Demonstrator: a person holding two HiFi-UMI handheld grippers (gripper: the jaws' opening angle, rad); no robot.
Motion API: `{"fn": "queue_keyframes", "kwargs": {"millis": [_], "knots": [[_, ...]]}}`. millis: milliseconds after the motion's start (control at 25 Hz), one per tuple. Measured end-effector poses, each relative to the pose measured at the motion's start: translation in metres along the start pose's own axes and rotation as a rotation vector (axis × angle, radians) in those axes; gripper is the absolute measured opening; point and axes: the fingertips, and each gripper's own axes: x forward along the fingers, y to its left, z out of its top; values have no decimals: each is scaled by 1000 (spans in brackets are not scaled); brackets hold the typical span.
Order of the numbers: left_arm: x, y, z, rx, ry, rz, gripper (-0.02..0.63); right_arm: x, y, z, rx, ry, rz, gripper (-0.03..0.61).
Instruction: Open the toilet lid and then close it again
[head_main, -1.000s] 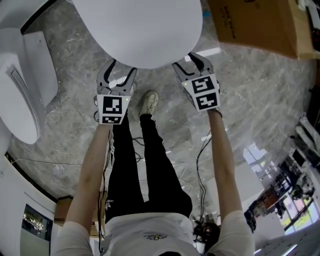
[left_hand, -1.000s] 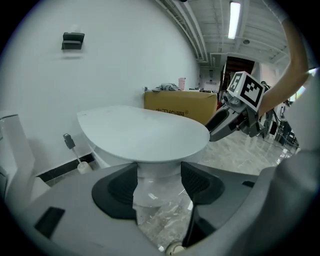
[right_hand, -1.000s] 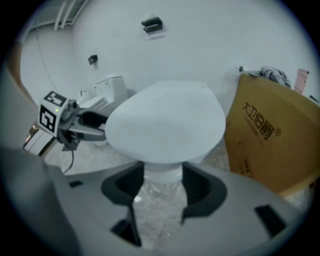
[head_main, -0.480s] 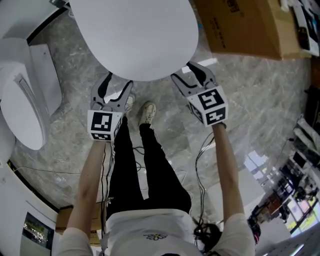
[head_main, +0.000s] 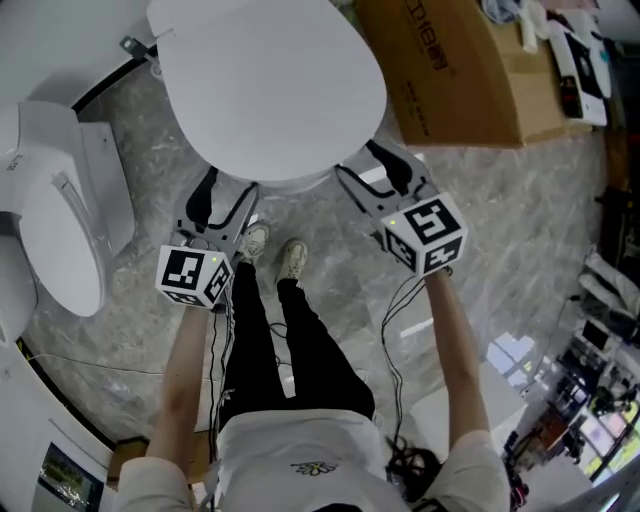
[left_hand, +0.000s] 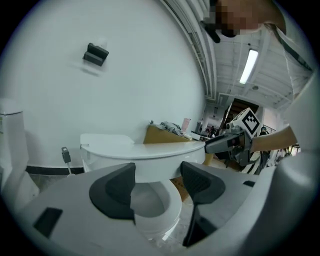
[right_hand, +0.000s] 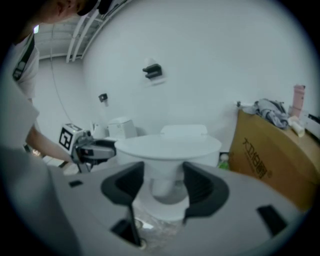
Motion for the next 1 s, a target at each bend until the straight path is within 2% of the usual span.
{"fn": "queue_keyframes", "kwargs": {"millis": [200,400,640,840,1000], "knots": [[-6,5,37,-31,23,-34,302,-8,2,43,34,-24,22,256],[-3,11,72,-82,13,-110,302,-14,-6,84,51,-39,16,259],[-3,27,117,-81,-48,-105,302,-11,-10,140,56,-74,44,268],[1,41,149,-64,-37,-98,290,-6,-14,181,80,-54,38,268],[4,54,178,-31,-18,-98,290,-1,-17,219,111,-97,28,268]]}}
